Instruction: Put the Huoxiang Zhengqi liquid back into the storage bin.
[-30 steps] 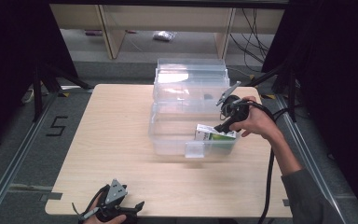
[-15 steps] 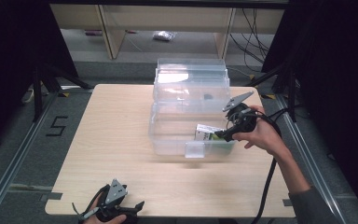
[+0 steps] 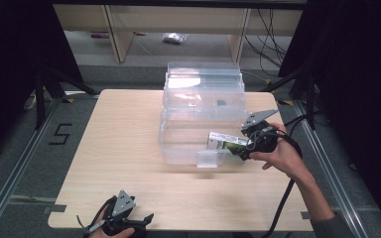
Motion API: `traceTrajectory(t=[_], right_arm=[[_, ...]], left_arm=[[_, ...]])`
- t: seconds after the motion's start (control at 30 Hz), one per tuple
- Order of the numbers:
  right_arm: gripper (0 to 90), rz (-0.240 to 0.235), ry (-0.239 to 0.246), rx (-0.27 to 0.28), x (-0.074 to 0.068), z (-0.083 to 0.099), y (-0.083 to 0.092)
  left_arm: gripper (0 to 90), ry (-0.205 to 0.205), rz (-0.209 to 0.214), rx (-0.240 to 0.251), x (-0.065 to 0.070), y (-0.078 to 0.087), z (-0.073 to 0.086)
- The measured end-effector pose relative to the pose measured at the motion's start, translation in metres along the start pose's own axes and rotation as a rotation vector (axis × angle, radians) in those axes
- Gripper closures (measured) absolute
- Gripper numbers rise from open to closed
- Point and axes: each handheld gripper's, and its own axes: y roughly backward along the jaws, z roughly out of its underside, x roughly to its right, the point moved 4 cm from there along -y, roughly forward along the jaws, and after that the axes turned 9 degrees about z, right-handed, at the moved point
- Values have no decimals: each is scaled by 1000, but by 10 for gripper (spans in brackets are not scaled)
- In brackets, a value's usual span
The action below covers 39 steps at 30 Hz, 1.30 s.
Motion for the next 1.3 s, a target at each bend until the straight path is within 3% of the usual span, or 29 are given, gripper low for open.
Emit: traceTrajectory(t=[0.37,0.43,0.73,0.77,0.87,0.93,1.07,1.23,1.3], right_arm=[[240,-5,-29,15,-1,11,4],[239,-3,-38,41,-4,13,4],[226,-30,-52,64,-12,30,1],[226,-22,-79,40,-14,33,3],[230,-17,-95,57,-17,37,2],[224,-21,-82,66,-17,38,4],[223,-15,-109,77,-23,41,5],[212,-27,-91,97,-30,47,4],[210,-27,-118,102,-35,50,4]], left_arm=[[150,-2,0,-1,0,0,0],[150,-2,-1,-1,0,0,0],[150,6,10,14,1,-1,0],[150,6,9,12,1,-1,0],[150,10,9,8,1,-1,0],[150,4,10,12,1,-1,0],[150,7,8,11,1,0,0],[150,6,5,5,1,0,0],[150,4,4,2,1,0,0]])
